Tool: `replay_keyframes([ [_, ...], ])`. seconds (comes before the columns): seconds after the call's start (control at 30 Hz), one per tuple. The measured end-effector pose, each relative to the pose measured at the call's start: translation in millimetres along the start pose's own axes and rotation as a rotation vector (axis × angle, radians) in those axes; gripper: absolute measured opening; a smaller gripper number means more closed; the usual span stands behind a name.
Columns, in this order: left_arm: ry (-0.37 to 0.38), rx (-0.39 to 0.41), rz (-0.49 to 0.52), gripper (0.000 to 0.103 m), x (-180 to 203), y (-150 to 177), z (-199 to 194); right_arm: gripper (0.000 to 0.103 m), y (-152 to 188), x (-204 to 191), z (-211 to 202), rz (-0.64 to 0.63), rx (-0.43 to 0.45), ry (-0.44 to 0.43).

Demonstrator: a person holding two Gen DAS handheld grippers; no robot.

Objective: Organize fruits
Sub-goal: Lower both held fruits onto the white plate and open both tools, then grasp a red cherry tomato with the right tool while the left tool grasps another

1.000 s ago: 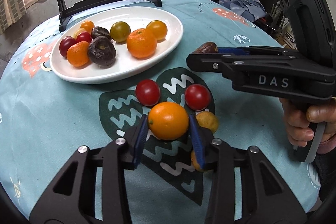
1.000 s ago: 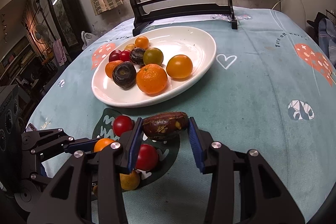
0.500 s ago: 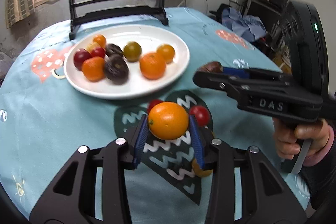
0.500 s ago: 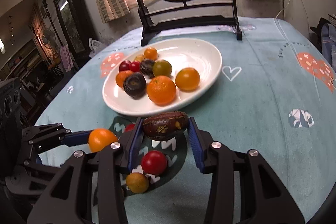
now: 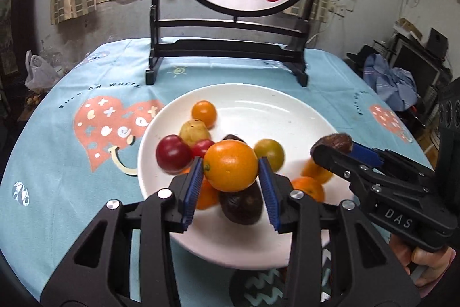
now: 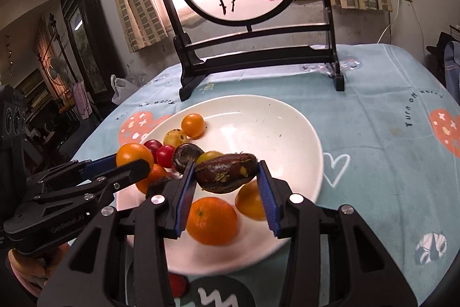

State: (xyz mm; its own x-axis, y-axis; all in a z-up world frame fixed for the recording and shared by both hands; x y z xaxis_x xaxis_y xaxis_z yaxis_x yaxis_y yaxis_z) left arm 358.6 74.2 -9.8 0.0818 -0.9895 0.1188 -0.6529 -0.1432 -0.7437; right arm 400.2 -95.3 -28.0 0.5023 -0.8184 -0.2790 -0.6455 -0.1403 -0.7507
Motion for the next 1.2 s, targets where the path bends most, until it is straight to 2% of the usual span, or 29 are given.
replay_keyframes([
  [0.07, -0.024, 0.039, -0.004, 0.083, -3.4, -1.1, -7.8, 0.054, 0.4, 0.4, -1.4, 0.009, 0.003, 0.000],
  [0.13, -0.046, 0.074, 0.013, 0.085, -0.2, -1.5, -19.3, 0.054, 2.2, -0.2, -9.4, 0.006, 0.011, -0.012],
  [0.27, -0.036, 0.083, 0.043, 0.087, 7.7, 5.6, -38.9, 0.054, 11.9, 0.2, -33.1, 0.012, 0.030, -0.022],
  [0.37, -0.044, 0.092, 0.056, 0.094, 12.5, 18.9, -54.5, 0.054, 23.0, 0.7, -50.1, 0.020, 0.029, -0.023],
  [0.57, -0.027, 0.078, 0.048, 0.094, 15.4, 48.8, -70.0, 0.054, 57.1, -3.8, -76.0, 0.010, -0.020, -0.060],
  [0.73, -0.063, 0.036, 0.071, 0.094, 16.7, 69.9, -69.4, 0.054, 79.5, -6.4, -79.5, -0.001, -0.099, -0.038],
  [0.83, -0.083, 0.030, 0.068, 0.094, 12.6, 72.3, -69.9, 0.054, 84.7, -9.2, -75.3, -0.025, -0.136, -0.015],
  [0.93, -0.103, 0.031, 0.047, 0.094, 6.5, 71.7, -69.0, 0.046, 89.9, -12.1, -69.6, -0.036, -0.171, -0.024],
  [1.2, -0.114, 0.005, 0.007, 0.094, -2.8, 70.8, -66.0, 0.044, 99.0, -10.6, -54.1, -0.040, -0.240, -0.016],
])
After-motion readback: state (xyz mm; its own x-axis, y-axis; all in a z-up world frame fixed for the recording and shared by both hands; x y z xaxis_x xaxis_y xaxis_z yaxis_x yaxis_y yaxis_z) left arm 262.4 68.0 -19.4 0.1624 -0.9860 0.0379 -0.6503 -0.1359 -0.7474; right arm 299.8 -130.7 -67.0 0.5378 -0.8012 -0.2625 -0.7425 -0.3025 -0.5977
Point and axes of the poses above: each gripper's, at about its wrist camera, not at the fingertips, and z roughly the way its jaws point, x to its right, y to its underside, the point moved 1 cm from there along z, roughly the way its jaws point
